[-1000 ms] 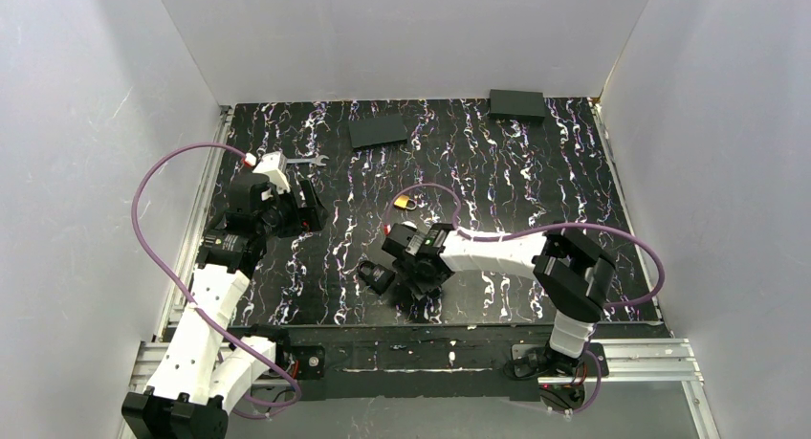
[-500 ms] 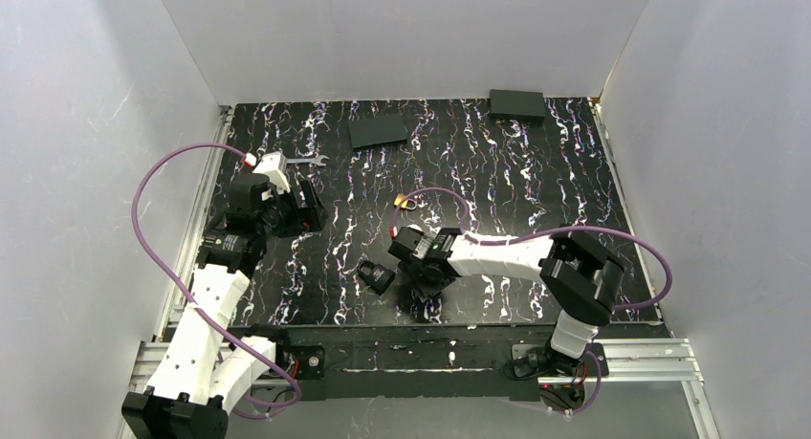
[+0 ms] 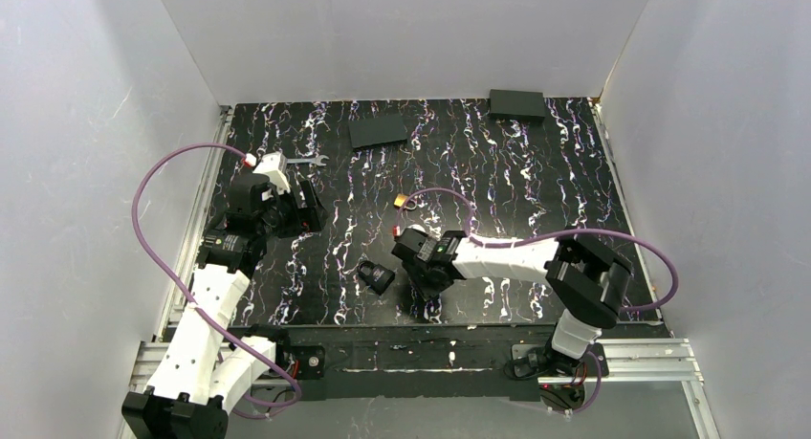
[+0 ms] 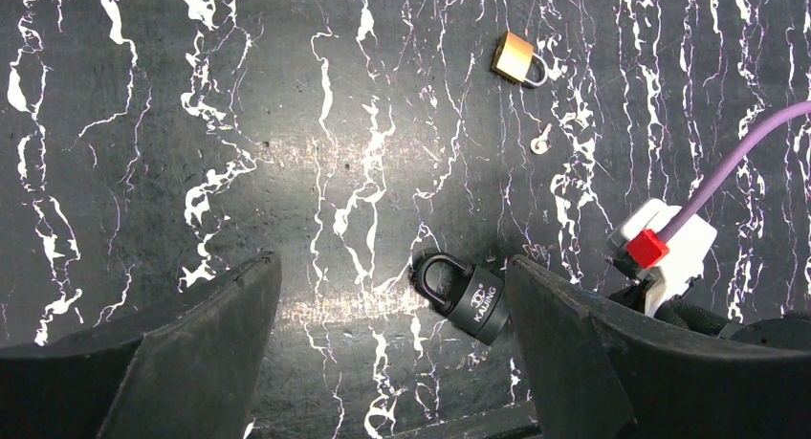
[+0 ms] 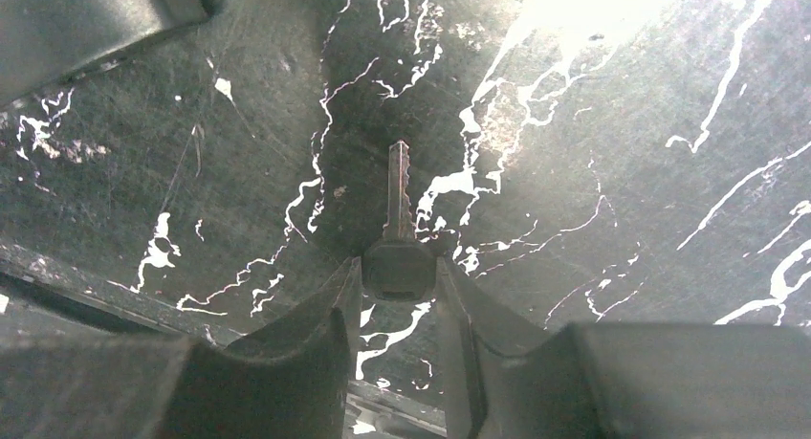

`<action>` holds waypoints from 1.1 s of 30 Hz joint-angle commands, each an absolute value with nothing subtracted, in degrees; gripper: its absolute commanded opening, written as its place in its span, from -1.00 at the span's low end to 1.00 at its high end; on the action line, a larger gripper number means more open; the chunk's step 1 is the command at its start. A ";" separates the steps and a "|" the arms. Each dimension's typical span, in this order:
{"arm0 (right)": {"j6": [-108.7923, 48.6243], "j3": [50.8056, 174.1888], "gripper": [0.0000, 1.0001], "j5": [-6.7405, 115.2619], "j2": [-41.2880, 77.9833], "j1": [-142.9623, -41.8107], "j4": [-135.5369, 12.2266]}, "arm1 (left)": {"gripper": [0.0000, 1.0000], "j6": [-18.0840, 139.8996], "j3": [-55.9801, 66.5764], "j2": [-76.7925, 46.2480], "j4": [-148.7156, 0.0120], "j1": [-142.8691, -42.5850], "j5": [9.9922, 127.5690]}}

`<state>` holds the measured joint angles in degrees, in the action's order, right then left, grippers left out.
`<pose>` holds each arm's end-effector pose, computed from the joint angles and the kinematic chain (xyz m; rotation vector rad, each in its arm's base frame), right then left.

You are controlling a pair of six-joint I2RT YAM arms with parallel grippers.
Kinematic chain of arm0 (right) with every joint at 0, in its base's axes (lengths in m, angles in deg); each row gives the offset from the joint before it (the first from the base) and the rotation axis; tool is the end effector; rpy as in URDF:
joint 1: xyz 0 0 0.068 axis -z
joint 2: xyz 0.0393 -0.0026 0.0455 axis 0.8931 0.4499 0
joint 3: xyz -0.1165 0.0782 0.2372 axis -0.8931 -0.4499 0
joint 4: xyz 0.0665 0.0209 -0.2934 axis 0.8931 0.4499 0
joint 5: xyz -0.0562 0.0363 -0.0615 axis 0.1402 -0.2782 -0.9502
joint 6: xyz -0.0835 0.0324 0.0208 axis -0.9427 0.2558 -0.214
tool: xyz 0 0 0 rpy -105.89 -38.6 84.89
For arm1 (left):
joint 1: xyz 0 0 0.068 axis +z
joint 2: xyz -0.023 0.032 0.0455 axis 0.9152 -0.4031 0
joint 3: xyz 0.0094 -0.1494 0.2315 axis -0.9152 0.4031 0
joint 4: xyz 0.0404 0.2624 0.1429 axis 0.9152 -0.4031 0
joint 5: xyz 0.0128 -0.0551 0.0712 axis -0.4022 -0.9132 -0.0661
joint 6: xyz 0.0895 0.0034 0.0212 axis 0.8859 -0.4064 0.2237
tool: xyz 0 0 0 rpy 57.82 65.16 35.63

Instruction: Unlock with the key

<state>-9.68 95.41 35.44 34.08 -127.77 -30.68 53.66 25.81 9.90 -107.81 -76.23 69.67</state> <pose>0.1728 0.3252 0.1021 -0.8348 2.6245 0.1636 0.2643 -0.0573 0.3080 -0.0844 2.1169 -0.4369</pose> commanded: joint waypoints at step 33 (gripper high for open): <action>61.13 91.54 -0.64 20.93 6.23 -120.33 -45.71 | 0.51 43.67 54.71 18.66 -47.24 -105.12 71.22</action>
<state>56.83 91.39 21.65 6.32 -120.86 -42.33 37.96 55.27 23.18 -59.48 -102.72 69.34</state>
